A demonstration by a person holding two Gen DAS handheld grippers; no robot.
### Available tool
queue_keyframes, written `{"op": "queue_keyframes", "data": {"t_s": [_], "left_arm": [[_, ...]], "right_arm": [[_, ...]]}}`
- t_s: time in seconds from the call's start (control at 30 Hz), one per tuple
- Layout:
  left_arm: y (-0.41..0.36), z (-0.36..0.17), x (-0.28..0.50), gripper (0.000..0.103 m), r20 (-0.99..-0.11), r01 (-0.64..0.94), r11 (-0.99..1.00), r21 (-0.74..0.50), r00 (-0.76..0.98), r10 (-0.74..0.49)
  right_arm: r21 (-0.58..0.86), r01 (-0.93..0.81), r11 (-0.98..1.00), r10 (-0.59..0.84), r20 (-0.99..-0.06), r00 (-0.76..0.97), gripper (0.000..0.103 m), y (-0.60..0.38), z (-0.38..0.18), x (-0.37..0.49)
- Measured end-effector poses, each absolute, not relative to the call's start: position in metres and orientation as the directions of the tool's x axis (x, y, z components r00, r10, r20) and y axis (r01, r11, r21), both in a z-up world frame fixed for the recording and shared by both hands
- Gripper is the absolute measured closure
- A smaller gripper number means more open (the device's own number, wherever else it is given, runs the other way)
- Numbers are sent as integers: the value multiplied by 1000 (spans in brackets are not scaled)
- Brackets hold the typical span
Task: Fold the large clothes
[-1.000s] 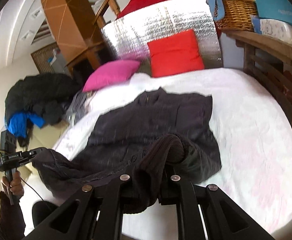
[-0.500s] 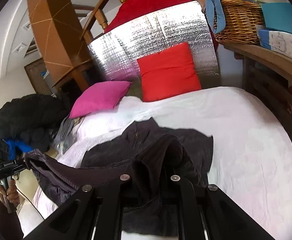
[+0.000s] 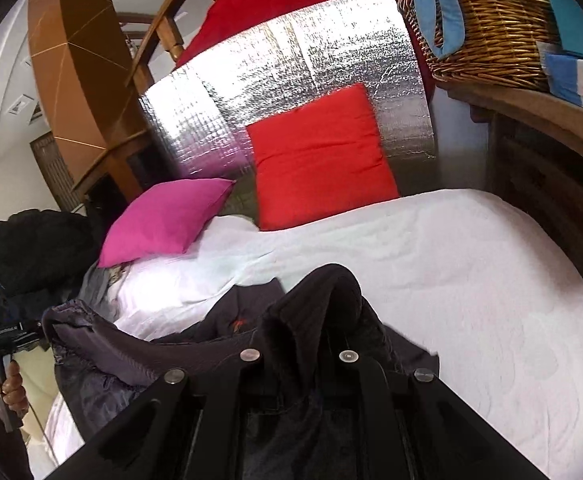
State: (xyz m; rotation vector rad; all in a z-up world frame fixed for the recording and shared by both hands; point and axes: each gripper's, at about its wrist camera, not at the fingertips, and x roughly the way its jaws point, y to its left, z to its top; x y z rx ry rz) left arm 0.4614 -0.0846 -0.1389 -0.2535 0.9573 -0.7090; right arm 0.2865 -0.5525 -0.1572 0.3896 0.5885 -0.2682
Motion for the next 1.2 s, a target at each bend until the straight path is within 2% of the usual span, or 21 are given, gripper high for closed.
{"op": "queue_keyframes", "data": {"t_s": [0.57, 0.93, 1.2], "left_arm": [[-148, -207, 554, 94, -723, 380, 799, -466, 356, -592], [-144, -263, 573, 94, -764, 295, 837, -461, 348, -543], [-153, -283, 574, 94, -776, 279, 857, -434, 369, -512]], "right_arm": [[243, 476, 845, -202, -679, 706, 95, -616, -232, 389], [220, 490, 843, -195, -725, 660, 95, -618, -274, 432], [266, 515, 815, -148, -764, 628, 95, -630, -295, 437]]}}
